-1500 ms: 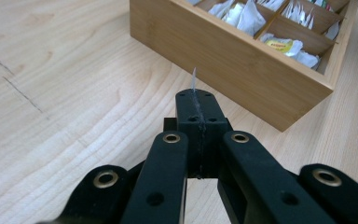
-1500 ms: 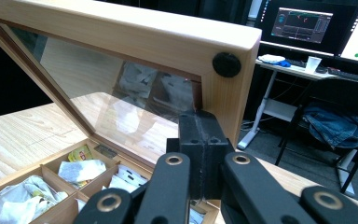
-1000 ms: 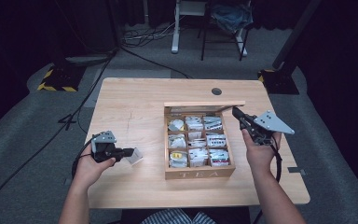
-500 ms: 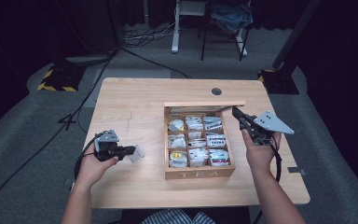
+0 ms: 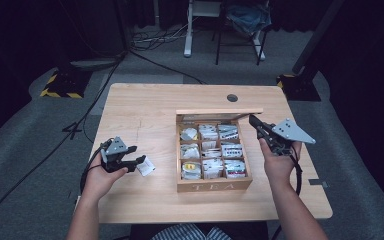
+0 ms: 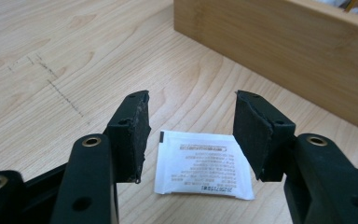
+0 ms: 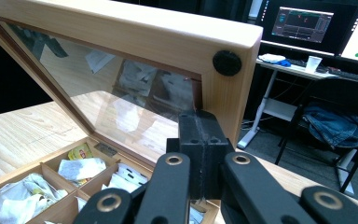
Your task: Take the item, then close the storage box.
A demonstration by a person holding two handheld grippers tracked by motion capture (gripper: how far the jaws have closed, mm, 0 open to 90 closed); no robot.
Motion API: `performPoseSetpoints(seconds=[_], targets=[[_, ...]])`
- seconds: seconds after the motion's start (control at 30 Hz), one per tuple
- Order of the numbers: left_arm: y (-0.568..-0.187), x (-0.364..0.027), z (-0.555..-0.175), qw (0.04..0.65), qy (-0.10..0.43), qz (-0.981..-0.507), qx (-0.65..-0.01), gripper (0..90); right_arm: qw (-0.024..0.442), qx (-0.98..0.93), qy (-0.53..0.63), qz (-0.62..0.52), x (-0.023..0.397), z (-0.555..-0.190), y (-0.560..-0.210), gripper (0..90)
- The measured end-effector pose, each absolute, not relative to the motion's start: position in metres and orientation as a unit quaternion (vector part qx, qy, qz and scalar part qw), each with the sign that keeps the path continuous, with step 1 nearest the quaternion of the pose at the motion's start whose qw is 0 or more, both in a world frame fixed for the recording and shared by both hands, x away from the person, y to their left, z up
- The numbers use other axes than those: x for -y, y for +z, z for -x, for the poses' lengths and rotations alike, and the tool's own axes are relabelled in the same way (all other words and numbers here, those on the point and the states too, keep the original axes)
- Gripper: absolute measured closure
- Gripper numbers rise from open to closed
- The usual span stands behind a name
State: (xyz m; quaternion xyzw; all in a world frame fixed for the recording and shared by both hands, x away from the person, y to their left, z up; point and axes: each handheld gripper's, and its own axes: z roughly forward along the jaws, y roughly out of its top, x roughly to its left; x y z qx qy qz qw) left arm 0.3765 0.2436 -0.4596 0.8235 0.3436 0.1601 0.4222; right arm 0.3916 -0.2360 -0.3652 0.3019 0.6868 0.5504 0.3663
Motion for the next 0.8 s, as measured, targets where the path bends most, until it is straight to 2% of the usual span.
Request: performPoseSetpoints(seconds=[0.43, 0.8], targets=[[-0.431, -0.223, -0.351, 0.437, 0.153, -0.826, -0.322, 42.2, 0.363, -0.687, 0.552, -0.302, 0.236, -0.392, -0.365, 90.0], [-0.433, -0.205, -0.323, 0.431, 0.134, -0.842, -0.296, 39.3, 0.351, -0.696, 0.547, -0.305, 0.238, -0.389, -0.363, 90.0]])
